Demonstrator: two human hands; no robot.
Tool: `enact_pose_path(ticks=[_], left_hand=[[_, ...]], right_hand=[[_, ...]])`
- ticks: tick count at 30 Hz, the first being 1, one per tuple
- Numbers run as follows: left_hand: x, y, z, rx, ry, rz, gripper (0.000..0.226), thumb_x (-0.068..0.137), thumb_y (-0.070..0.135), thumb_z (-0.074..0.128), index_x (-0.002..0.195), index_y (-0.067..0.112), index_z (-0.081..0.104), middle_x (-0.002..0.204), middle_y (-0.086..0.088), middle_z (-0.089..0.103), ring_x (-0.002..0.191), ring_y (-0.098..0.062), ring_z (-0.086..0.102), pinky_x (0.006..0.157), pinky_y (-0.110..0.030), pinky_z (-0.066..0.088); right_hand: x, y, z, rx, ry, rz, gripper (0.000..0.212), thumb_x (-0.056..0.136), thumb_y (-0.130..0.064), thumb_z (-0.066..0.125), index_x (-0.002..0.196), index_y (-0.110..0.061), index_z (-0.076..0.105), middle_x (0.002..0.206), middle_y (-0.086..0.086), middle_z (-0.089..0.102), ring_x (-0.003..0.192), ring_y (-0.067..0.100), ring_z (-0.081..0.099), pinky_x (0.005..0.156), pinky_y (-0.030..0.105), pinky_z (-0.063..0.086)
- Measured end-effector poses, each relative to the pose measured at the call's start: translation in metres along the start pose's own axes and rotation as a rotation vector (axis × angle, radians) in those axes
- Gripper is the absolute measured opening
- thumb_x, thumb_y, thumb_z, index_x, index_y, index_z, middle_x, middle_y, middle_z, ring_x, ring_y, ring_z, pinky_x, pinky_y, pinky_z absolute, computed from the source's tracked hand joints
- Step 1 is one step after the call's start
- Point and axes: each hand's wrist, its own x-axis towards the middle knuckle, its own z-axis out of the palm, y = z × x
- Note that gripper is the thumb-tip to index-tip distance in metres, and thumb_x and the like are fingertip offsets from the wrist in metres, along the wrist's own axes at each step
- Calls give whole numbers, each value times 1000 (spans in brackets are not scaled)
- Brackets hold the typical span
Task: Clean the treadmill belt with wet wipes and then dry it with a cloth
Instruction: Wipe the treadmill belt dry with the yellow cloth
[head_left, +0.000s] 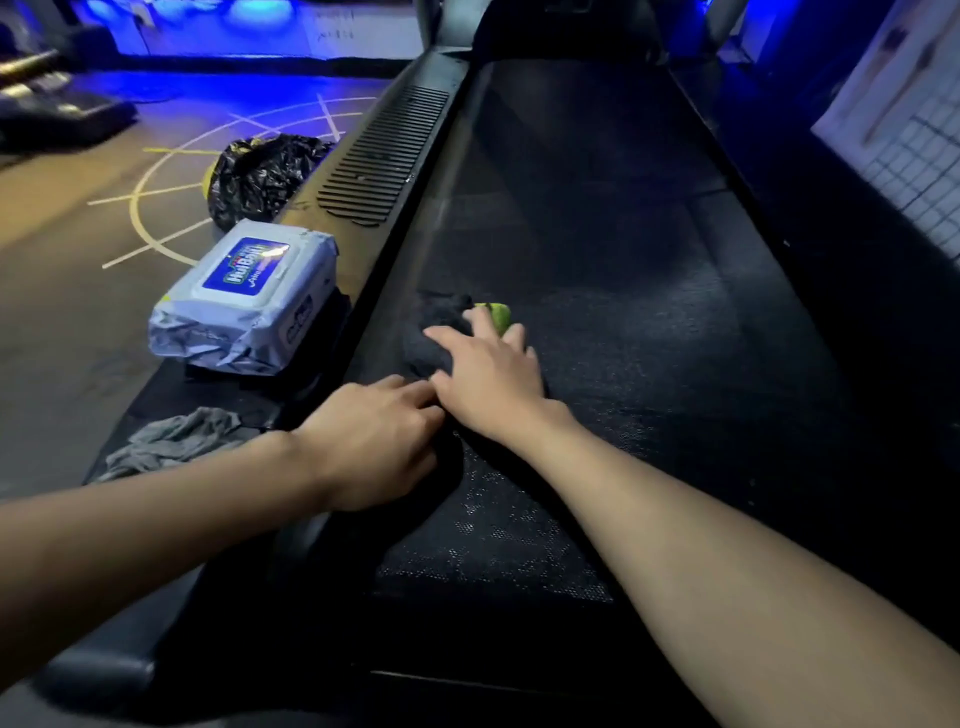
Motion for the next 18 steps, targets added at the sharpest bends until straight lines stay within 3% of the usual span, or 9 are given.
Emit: enact_pose_path(ticks=[5, 9, 14, 18], left_hand=[[21, 45, 6, 37, -73, -39, 50, 82, 57, 20, 110, 22, 42, 112, -3, 44, 104, -27, 47, 78, -45, 47], [46, 85, 0, 9, -69, 37, 59, 79, 58, 12, 115, 21, 40, 120, -5, 42, 108, -30, 43, 84, -49, 44], [77, 129, -7, -15, -21, 184, 55, 84, 54, 19, 121, 21, 41, 125, -9, 43, 113, -31, 43, 88, -48, 43], [89, 151, -4, -46, -12, 268, 47, 90, 48, 36, 128, 21, 39, 129, -8, 40, 120, -30, 39, 93, -50, 38]], right_hand=[[-35, 59, -23, -71, 57, 165, 50, 92, -42, 53, 141, -44, 43, 153, -1, 27, 123, 40, 37, 100, 48, 36], [-63, 102, -41, -84, 85, 286, 52, 93, -41, 53, 144, -43, 41, 156, 0, 25, 125, 40, 36, 103, 51, 36], [-104, 157, -65, -114, 146, 459, 52, 93, -42, 54, 144, -41, 42, 156, 2, 26, 125, 41, 36, 104, 51, 35], [-140, 199, -84, -166, 178, 658, 54, 95, -43, 51, 147, -38, 38, 157, 7, 25, 124, 47, 38, 102, 50, 37]])
